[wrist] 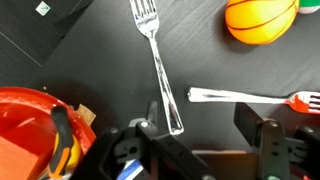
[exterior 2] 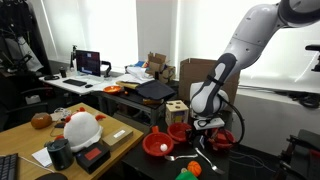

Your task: Remove the fork from the orange plate and put it on the table

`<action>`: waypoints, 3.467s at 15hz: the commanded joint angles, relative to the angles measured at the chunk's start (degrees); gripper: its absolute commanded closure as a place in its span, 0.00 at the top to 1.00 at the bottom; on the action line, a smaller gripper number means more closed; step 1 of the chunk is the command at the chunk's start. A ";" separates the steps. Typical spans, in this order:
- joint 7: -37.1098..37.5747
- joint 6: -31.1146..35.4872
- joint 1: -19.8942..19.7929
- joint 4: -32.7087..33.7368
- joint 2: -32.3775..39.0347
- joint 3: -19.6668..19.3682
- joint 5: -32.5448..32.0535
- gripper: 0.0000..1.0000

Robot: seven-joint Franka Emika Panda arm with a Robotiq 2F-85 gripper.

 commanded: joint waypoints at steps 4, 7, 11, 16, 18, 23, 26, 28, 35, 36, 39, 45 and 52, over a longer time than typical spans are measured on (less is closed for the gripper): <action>-12.21 -1.20 -3.00 2.18 -4.24 4.54 -1.72 1.00; -19.55 -4.17 -5.09 3.84 -6.54 7.87 -2.31 1.00; -28.67 -11.99 -7.38 6.41 -8.54 11.65 -2.24 1.00; -35.47 -23.39 -6.04 9.86 -11.71 12.56 -3.71 1.00; -34.86 -27.82 -4.04 10.92 -13.87 11.53 -6.20 1.00; -30.78 -31.29 0.34 10.51 -21.65 9.36 -12.14 1.00; -27.71 -30.67 1.79 9.32 -26.15 8.46 -13.99 1.00; -26.11 -30.31 2.01 8.42 -28.58 8.15 -13.96 1.00; -22.40 -29.51 1.62 4.22 -35.89 7.08 -13.71 1.00; -22.05 -29.42 1.55 3.38 -37.18 6.95 -13.66 1.00; -21.36 -28.71 1.39 0.46 -41.30 7.14 -12.92 1.00; -17.78 -25.76 1.90 -7.15 -49.93 7.79 -13.73 1.00; -13.62 -18.70 1.58 -12.25 -54.23 8.03 -15.97 1.00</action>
